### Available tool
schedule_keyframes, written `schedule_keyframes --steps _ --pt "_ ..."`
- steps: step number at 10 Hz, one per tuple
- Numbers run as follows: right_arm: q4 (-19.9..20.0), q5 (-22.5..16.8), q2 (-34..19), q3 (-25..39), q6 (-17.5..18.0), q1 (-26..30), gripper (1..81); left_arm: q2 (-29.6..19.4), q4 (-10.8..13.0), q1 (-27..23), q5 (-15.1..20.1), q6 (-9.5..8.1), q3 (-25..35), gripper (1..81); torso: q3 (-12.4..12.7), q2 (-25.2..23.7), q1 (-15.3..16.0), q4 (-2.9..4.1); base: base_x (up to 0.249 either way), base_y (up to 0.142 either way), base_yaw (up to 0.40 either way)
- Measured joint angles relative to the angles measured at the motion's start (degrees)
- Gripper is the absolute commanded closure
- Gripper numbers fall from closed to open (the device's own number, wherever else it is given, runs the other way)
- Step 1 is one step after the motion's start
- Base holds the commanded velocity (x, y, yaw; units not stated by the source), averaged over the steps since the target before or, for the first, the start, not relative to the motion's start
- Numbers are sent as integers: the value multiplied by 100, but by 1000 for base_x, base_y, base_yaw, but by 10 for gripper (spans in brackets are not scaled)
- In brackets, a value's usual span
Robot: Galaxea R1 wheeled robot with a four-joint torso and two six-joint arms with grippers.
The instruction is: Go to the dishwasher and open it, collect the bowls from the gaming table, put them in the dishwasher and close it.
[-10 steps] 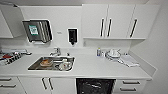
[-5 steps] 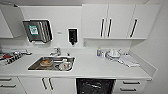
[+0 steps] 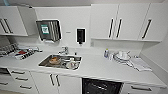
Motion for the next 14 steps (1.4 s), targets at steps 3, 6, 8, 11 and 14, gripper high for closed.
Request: schedule_keyframes --steps 3,6,8,11,14 --pt "2 7 9 2 0 -20 10 -6 0 -12 -5 0 -6 10 0 0 0 0 0 0 348" --pt "2 11 5 0 0 0 10 -4 0 -26 -5 2 -6 10 0 0 0 0 0 0 350" --pt "2 9 5 -50 0 -1 10 -2 0 -37 -5 6 -6 10 0 0 0 0 0 0 350" --pt "2 7 -28 -179 -28 -11 10 0 1 -48 -2 11 -6 10 0 0 0 0 0 0 351" --pt "2 7 -28 -193 -28 -4 10 2 1 -52 -2 11 -6 10 0 0 0 0 0 0 351"
